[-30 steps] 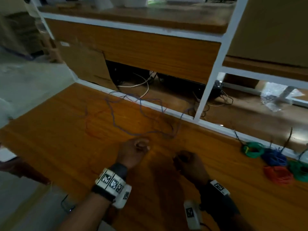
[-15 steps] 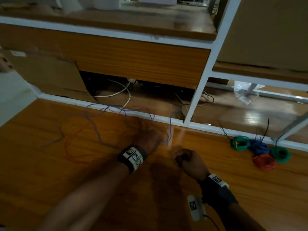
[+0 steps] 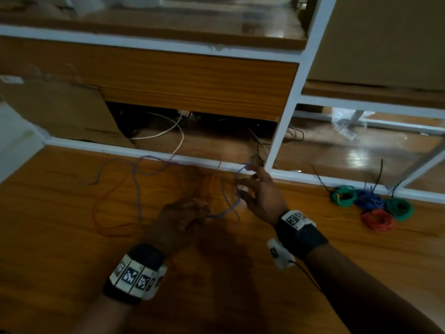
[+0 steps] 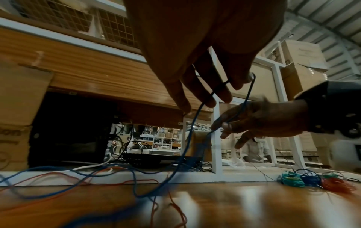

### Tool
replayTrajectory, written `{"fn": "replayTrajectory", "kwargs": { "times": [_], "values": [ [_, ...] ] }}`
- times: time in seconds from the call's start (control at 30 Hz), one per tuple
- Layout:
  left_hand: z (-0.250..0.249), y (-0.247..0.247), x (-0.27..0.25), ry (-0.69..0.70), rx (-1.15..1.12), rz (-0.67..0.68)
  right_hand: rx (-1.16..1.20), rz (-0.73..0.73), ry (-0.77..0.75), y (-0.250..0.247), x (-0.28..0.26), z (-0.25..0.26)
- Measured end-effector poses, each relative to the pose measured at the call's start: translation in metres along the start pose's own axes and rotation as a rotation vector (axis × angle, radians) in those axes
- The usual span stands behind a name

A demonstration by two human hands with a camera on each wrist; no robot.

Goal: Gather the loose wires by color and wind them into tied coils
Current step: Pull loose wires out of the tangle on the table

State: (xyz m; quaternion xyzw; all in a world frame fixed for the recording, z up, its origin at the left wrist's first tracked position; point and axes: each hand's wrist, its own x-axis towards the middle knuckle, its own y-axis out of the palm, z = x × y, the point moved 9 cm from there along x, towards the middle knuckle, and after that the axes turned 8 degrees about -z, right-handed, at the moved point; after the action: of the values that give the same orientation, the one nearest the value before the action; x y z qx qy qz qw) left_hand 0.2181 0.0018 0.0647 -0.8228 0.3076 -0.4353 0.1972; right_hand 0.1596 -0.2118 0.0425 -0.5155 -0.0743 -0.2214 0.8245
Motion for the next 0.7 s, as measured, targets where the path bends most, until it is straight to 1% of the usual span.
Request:
{"fn": "replayTrajectory", "kwargs": {
  "times": [0.07, 0.1, 0.13, 0.17, 0.2, 0.23, 0.27, 0.3, 0.33, 0.37, 0.43, 0.5, 0.57, 0.6, 0.63, 0.7],
  "values": [
    [0.010, -0.005, -0.005, -0.064, 0.026, -0.027, -0.007, -0.069, -0.103, -0.011, -0.005, 0.014],
    [0.019, -0.010, -0.008, -0.137, 0.048, -0.082, 0.004, -0.117, -0.139, -0.021, -0.008, 0.021],
    [0.031, -0.019, -0.012, -0.245, 0.040, -0.163, 0.033, -0.165, -0.149, -0.033, -0.010, 0.026],
    [0.041, -0.028, -0.016, -0.359, -0.009, -0.248, 0.058, -0.197, -0.138, -0.045, -0.012, 0.029],
    [0.047, -0.037, -0.017, -0.420, -0.043, -0.321, 0.072, -0.212, -0.129, -0.055, -0.015, 0.031],
    [0.048, -0.043, -0.015, -0.428, -0.061, -0.369, 0.068, -0.197, -0.118, -0.063, -0.018, 0.031],
    [0.049, -0.046, -0.013, -0.434, -0.075, -0.374, 0.053, -0.163, -0.106, -0.067, -0.023, 0.026],
    [0.050, -0.044, -0.009, -0.457, -0.094, -0.338, 0.035, -0.136, -0.087, -0.071, -0.029, 0.021],
    [0.054, -0.035, -0.006, -0.489, -0.119, -0.263, 0.024, -0.136, -0.061, -0.077, -0.037, 0.013],
    [0.058, -0.023, -0.005, -0.524, -0.126, -0.159, 0.036, -0.159, -0.020, -0.086, -0.045, 0.004],
    [0.067, -0.005, -0.010, -0.551, -0.051, 0.025, 0.143, -0.272, 0.069, -0.119, -0.059, -0.013],
    [0.078, -0.001, -0.024, -0.575, 0.007, 0.102, 0.161, -0.395, 0.118, -0.158, -0.075, -0.024],
    [0.081, -0.004, -0.033, -0.575, 0.020, 0.143, 0.097, -0.436, 0.200, -0.180, -0.093, -0.037],
    [0.080, -0.006, -0.035, -0.535, 0.038, 0.148, 0.075, -0.406, 0.247, -0.178, -0.101, -0.043],
    [0.078, -0.008, -0.035, -0.501, 0.068, 0.142, 0.078, -0.332, 0.298, -0.167, -0.110, -0.048],
    [0.075, -0.013, -0.029, -0.456, 0.111, 0.091, 0.041, -0.093, 0.381, -0.130, -0.125, -0.055]
  ]
}}
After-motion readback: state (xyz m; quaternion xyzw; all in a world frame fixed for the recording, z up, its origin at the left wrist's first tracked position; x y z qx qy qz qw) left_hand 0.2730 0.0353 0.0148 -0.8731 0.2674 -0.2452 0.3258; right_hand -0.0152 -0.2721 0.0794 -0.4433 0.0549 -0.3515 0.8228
